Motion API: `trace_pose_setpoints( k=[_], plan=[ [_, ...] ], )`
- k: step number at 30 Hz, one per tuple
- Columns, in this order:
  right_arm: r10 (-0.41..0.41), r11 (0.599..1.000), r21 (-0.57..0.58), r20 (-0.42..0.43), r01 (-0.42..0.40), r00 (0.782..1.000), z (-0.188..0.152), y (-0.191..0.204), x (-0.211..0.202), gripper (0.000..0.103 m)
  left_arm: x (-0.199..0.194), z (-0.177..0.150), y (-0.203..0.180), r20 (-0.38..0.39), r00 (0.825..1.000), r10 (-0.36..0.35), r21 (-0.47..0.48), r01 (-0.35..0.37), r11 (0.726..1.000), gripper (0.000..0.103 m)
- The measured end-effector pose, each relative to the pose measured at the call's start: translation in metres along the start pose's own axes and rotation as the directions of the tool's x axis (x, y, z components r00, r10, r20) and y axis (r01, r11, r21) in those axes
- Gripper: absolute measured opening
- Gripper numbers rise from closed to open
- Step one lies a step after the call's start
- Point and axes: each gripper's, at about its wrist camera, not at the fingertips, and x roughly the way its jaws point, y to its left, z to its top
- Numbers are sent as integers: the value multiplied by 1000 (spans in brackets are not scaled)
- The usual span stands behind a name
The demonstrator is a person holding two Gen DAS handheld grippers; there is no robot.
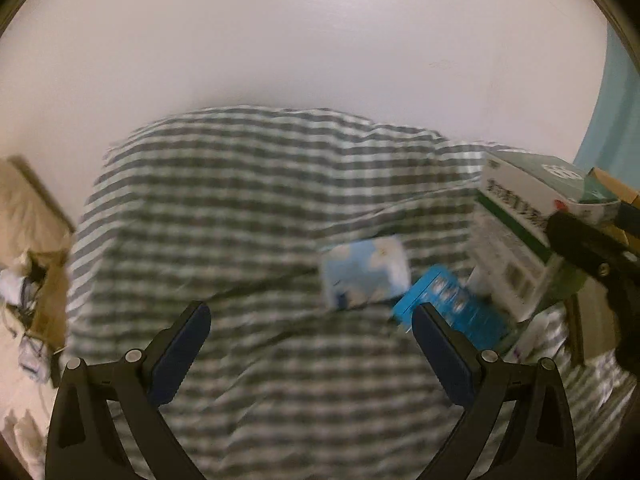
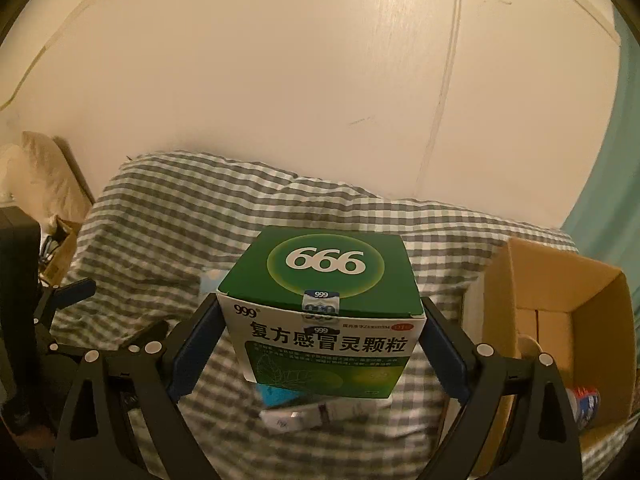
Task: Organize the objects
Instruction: 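Grasp the green medicine box with the right tool, then grasp the tissue pack with the left tool while the right tool carries the green box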
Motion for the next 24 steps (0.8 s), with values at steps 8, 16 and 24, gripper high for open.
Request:
trace_pose_setpoints(
  k=[8,16,24],
  plan=[
    [-32,999,-13,6,32,999,8,-9,27,93,61,8,-17,-44,993,-111,-31,110,993,103],
    [-36,999,27,-9,36,999,3,-23,35,93,103,15,-25,-156,982,-111,-42,105,994,76],
    [-34,999,41,-7,35,999,-2,-20,14,93,52,10,-17,-102,989,-103,-37,100,994,74]
  ],
)
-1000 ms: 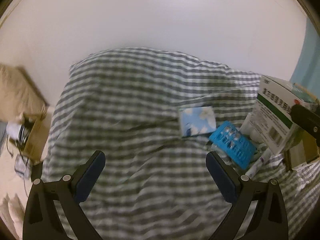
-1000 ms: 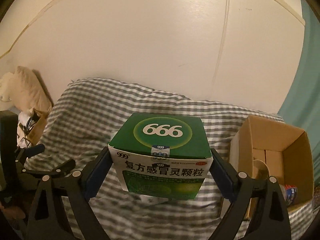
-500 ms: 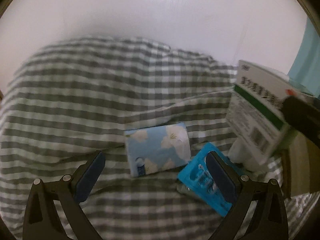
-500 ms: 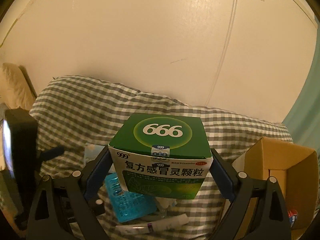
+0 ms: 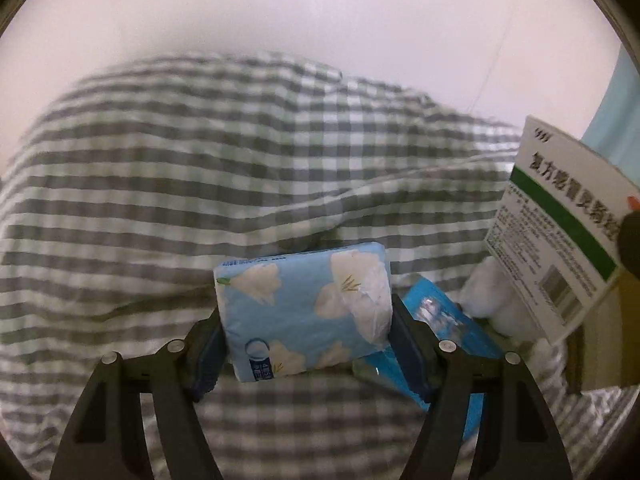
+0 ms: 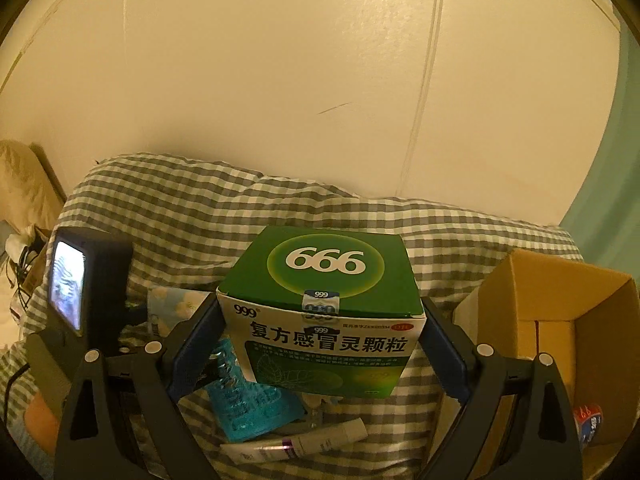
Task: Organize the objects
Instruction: 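Grasp the tissue pack with the left tool while the right tool carries the green box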
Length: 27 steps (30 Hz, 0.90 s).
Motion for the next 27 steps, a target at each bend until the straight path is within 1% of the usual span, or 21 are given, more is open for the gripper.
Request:
trace_pose_setpoints(
  k=[4,6,9,10,13,15,17,20,22,24,27],
  plan=[
    [11,1000,-1,32,-11,999,4,3,-31,93,-51,0,-1,66,998,20,-2,-20,1000,74],
    [19,1000,-7,62,-19,998,9,3,-54,93,-82,2,-5,108,993,38,9,-39,999,74],
    [8,999,-34,119,-4,993,16,3,-99,93,-128,6,-19,167,985,51,19,-55,998,74],
    [5,999,-40,132,0,991,21,4,-106,93,-141,8,-23,187,981,51,22,-56,998,74],
    [-8,998,-53,195,18,981,29,-6,-152,93,-186,11,-40,245,969,25,37,-35,999,74],
    [-15,997,-67,233,31,972,31,-12,-183,93,-217,12,-55,282,959,-19,49,5,999,74],
    [-23,995,-88,263,47,964,33,-19,-212,93,-245,12,-75,316,948,-41,74,19,997,74],
    [-65,984,-139,304,112,950,34,-32,-255,93,-267,11,-106,348,934,-76,118,37,992,74],
    [-90,977,-157,319,146,944,34,-44,-274,93,-275,8,-128,359,928,-99,147,49,988,74],
    [-100,976,-152,330,158,939,34,-58,-288,93,-278,8,-146,360,926,-114,172,54,984,74],
    [-113,981,-110,341,158,933,28,-87,-293,93,-271,7,-175,353,927,-131,213,56,975,74]
  ],
)
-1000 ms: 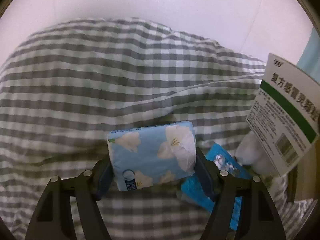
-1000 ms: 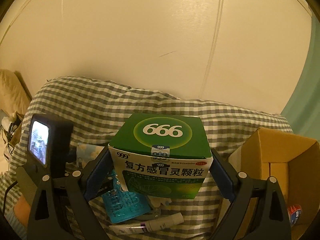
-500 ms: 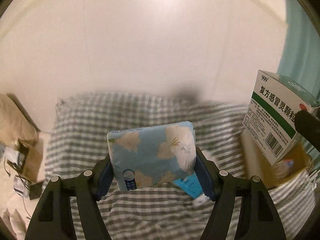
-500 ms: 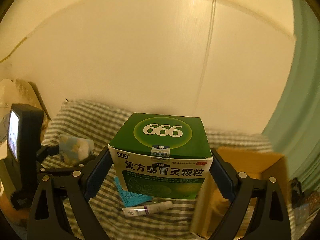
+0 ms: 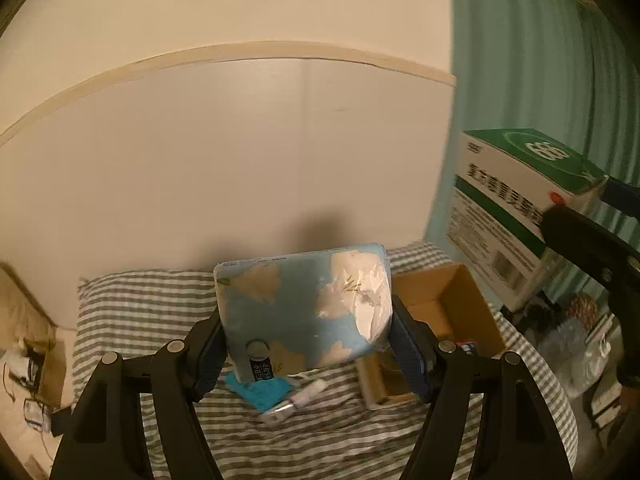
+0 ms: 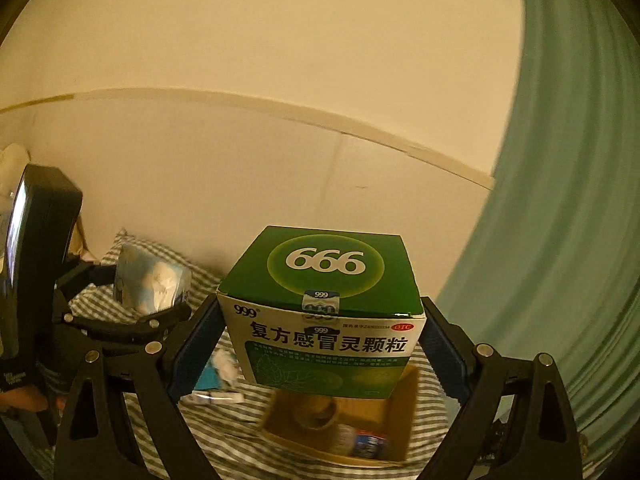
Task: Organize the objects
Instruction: 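Grasp the tissue pack with the left tool while the right tool carries the green box, then release the green box and tissue pack into the cardboard box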
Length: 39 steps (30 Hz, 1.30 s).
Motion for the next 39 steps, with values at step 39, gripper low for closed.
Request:
trace_pose_setpoints(
  k=[39],
  plan=[
    [79,964,264,-166,-33,983,-109,-110,127,103,132,-49,-108,-171,984,-47,101,65,993,97]
  ],
)
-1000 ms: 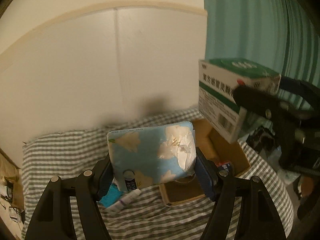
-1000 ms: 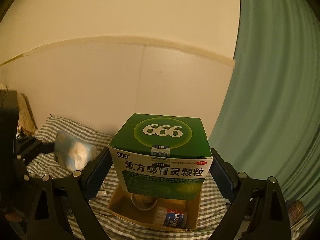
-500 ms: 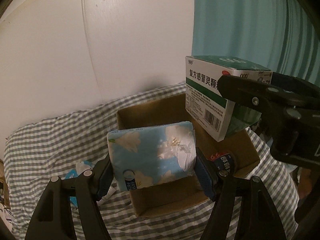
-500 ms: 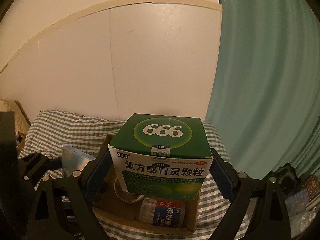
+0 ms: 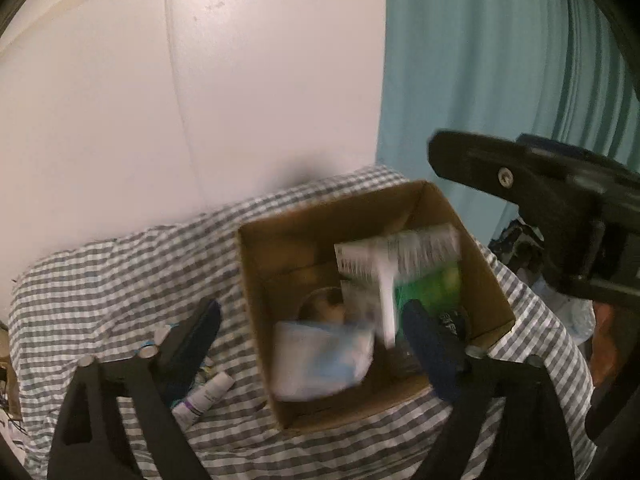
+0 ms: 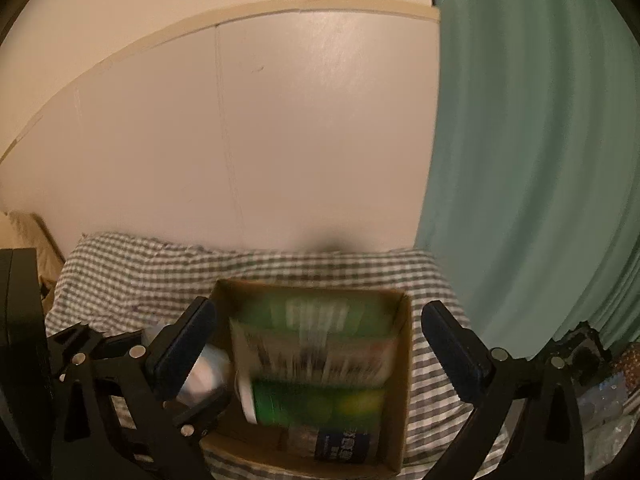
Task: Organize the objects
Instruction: 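Release the green box and tissue pack into the cardboard box, then grasp the white tube upright with the right tool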
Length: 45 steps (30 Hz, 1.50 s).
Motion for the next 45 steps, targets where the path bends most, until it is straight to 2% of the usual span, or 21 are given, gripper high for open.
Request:
trace_pose_setpoints(
  k=[4,9,14,17,20,22,25,29,34,38,45],
  plan=[
    [-9,1000,6,2,9,1000,1,-1,-7,103,-19,1,9,27,999,16,-19,-15,1000,100],
    [-7,1000,-4,13,7,1000,5,14,-23,103,-50,5,40,72,996,54,-47,-50,998,102],
    [21,999,-35,34,-20,999,9,52,-44,103,-82,-4,92,100,990,103,-90,-94,991,102],
    [14,1000,-21,75,-13,997,4,80,-60,103,-111,-12,127,104,982,157,-116,-145,983,102],
    [69,995,-69,44,-66,997,-5,114,-62,103,-125,-29,159,108,973,205,-145,-189,971,102],
    [67,992,-113,35,-63,997,-11,137,-68,103,-132,-40,178,102,968,228,-166,-209,964,102],
    [117,986,-124,15,-114,993,-27,171,-66,103,-139,-64,213,80,961,266,-210,-244,947,102],
    [152,974,-155,-76,-162,985,-54,218,-35,103,-131,-95,245,34,958,285,-242,-269,932,102],
    [125,965,-202,-209,-168,970,-93,263,20,103,-99,-129,275,-50,943,330,-250,-332,909,102],
    [48,979,-175,-319,-109,947,-122,273,74,103,-69,-153,298,-124,930,346,-271,-367,890,102],
    [-45,999,-16,-451,42,892,-135,251,145,103,-28,-169,308,-176,929,324,-279,-363,889,102]
  ],
)
